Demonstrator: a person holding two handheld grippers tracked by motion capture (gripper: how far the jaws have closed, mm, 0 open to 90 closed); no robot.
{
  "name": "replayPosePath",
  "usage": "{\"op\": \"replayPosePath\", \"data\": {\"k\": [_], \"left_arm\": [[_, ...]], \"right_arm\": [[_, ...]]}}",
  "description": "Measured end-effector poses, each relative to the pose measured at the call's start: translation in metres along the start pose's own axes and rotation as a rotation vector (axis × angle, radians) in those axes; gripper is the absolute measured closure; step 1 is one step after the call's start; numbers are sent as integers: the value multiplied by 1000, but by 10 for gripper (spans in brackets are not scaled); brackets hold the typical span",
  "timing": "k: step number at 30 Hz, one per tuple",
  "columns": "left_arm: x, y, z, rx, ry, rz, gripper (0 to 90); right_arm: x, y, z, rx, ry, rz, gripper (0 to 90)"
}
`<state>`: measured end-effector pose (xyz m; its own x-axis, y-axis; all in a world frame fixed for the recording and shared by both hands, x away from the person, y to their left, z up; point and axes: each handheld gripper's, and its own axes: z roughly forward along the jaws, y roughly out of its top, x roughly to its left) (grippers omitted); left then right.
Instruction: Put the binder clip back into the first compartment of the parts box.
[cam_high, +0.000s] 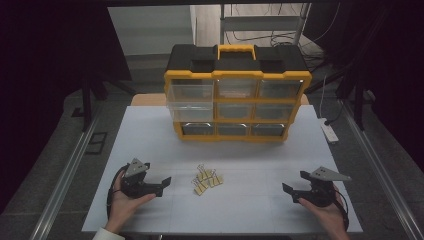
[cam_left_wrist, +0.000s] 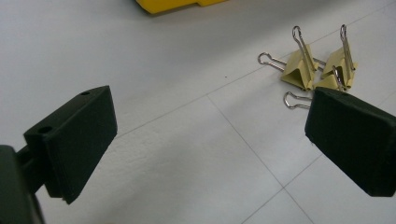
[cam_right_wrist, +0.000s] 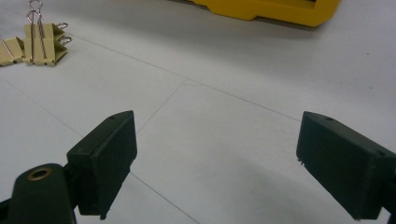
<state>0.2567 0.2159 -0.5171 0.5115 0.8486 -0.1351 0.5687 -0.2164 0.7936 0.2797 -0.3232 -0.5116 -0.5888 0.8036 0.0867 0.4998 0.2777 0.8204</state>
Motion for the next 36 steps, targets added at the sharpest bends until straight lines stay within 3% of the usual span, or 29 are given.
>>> {"op": "replayPosePath", "data": {"k": [3, 5, 20, 26, 36], "left_arm": [[-1, 1, -2, -19, 23, -29, 38], [-1, 2, -2, -24, 14, -37, 40], [-4, 2, -6, -32, -26, -27, 45], [-6, 4, -5, -7, -32, -17, 43], [-12, 7, -14, -9, -53, -6, 46]], "right_arm": [[-1, -1, 0, 2, 2, 4, 123], [-3, -2, 1, 10, 5, 10, 124], [-3, -2, -1, 24, -20, 13, 128], [-5, -3, -2, 25, -12, 7, 128], [-4, 0, 3, 40, -1, 7, 128]]}}
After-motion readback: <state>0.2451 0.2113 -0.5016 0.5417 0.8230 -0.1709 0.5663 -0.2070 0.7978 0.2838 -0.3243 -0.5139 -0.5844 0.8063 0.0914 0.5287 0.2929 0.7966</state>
